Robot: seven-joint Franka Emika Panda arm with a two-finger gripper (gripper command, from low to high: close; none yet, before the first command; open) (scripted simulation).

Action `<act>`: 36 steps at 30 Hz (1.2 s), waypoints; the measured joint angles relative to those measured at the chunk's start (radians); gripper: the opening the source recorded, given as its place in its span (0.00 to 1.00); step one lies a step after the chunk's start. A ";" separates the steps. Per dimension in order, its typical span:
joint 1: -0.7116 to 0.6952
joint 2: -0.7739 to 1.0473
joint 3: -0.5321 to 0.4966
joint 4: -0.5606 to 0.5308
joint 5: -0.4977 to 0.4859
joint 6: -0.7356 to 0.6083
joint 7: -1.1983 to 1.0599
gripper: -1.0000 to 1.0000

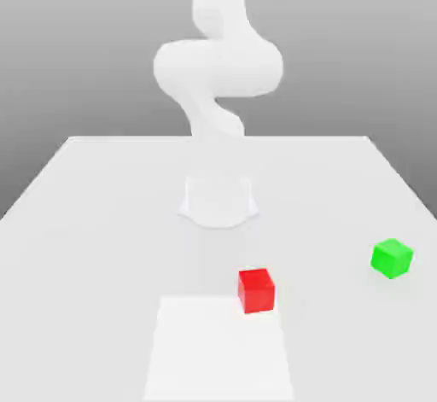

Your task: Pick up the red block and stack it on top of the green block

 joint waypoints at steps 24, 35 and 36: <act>0.153 0.890 0.021 -0.565 -0.042 0.732 0.013 0.50; 0.148 0.816 0.033 -0.575 -0.022 0.668 -0.003 0.00; 0.149 0.781 0.035 -0.580 -0.013 0.638 -0.009 0.00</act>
